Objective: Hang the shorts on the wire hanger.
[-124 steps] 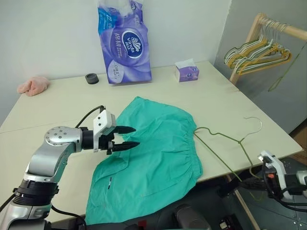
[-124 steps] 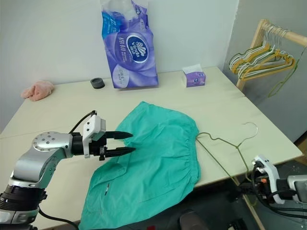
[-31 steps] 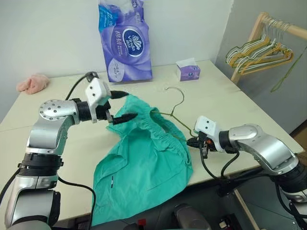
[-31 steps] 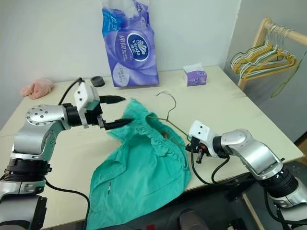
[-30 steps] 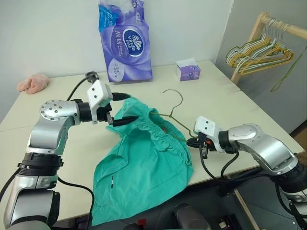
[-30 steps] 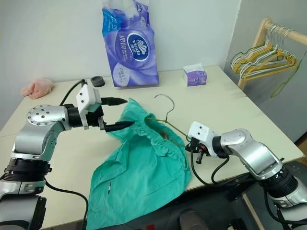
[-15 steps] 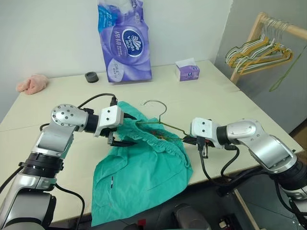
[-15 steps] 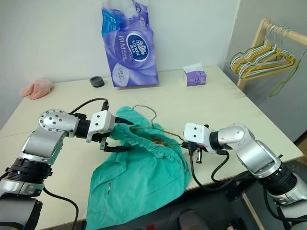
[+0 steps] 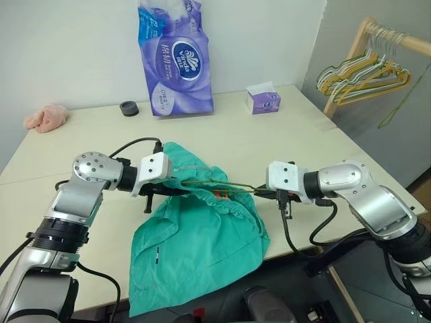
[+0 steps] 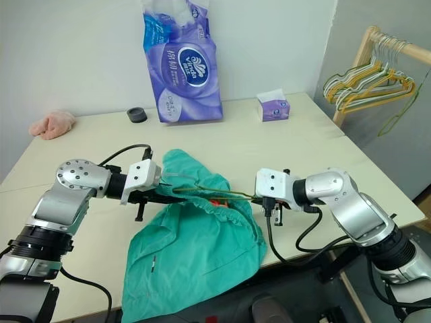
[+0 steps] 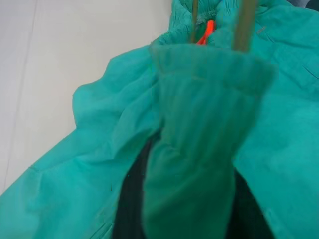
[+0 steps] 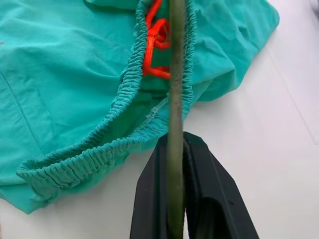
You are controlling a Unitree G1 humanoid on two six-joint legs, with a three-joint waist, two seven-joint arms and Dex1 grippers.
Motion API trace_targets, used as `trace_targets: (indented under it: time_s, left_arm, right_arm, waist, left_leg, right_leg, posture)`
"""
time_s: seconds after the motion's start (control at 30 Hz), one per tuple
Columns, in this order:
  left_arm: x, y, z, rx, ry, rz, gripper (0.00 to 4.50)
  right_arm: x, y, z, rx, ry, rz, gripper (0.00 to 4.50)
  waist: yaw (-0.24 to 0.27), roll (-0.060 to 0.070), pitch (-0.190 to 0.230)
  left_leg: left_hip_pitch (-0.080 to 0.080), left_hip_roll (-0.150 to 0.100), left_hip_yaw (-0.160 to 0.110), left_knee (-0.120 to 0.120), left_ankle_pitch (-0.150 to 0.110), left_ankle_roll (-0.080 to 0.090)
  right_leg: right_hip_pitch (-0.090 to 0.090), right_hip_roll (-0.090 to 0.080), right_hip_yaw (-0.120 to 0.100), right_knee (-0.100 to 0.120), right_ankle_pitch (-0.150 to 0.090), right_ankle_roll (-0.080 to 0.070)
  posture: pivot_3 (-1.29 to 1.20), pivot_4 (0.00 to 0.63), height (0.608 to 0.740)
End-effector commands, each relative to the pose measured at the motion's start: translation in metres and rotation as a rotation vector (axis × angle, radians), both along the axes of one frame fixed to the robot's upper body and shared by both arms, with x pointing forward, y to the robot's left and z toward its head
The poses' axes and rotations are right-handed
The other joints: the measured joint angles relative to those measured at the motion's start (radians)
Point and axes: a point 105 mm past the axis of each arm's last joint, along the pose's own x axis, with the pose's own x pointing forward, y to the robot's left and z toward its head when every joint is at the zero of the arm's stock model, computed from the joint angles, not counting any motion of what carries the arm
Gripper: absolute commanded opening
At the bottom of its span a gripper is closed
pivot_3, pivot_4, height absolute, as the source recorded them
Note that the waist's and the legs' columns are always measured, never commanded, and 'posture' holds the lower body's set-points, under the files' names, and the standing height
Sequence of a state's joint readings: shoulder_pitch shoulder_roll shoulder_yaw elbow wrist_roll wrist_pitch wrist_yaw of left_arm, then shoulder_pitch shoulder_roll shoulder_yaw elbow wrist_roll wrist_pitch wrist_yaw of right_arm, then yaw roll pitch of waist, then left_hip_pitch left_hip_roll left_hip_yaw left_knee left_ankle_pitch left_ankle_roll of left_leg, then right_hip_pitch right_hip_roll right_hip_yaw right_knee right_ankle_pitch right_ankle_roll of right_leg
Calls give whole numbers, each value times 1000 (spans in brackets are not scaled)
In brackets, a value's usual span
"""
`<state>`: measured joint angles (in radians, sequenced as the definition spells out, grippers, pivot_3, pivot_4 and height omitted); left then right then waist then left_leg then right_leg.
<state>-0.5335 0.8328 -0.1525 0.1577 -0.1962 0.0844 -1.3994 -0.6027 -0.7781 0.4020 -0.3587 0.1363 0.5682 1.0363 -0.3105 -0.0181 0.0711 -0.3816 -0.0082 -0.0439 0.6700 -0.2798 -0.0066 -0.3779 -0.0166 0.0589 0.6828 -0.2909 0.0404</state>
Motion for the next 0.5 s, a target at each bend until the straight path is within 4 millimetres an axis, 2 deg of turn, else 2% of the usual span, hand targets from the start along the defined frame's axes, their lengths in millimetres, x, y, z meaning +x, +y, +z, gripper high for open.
trace_targets:
  time_s: [0.03, 0.13, 0.17, 0.23, 0.37, 0.5]
  left_arm:
    - [1, -4, 9, -11, -40, -7, 11]
    - [1, -2, 8, -3, -45, 3, 11]
    - [2, -1, 7, -1, -47, 7, 0]
    - [2, 0, 7, 1, -51, 15, 0]
    - [4, 1, 7, 2, -55, 25, 0]
    - [4, 3, 6, 5, -55, 35, 0]
  right_arm:
    - [-20, 9, 9, -19, -35, 176, 0]
    - [-17, 0, 5, -72, -88, 200, 0]
    - [-14, -4, 4, -87, -103, 195, 514]
    - [-11, -14, 0, -120, -109, 197, 1053]
    - [-2, -37, -3, -179, -129, 159, 2459]
    - [13, -90, -5, -226, -83, -17, 3938]
  waist:
    - [0, 0, 0]
    - [1, 0, 0]
    - [1, 0, 0]
    - [1, 0, 0]
    - [1, 0, 0]
    - [4, 0, 0]
  left_leg:
    - [0, 0, 0, 0, 0, 0]
    - [0, 0, -1, 1, 0, 0]
    - [0, 0, -1, 1, 0, 0]
    - [0, 0, -1, 1, 0, 0]
    - [0, 0, -2, 2, 0, 0]
    - [0, -1, -3, 2, 0, 0]
  right_leg:
    - [0, 0, -1, 0, 0, 0]
    - [1, 0, -1, 0, 0, 0]
    - [1, 0, -1, 0, 0, 0]
    - [2, 0, -2, 0, 0, 0]
    - [2, 0, -2, 0, 0, 0]
    - [3, -1, -3, -1, 0, 0]
  posture:
    - [-336, 16, 740]
    - [-334, 14, 740]
    - [-334, 14, 740]
    - [-333, 16, 740]
    - [-333, 20, 740]
    - [-331, 25, 740]
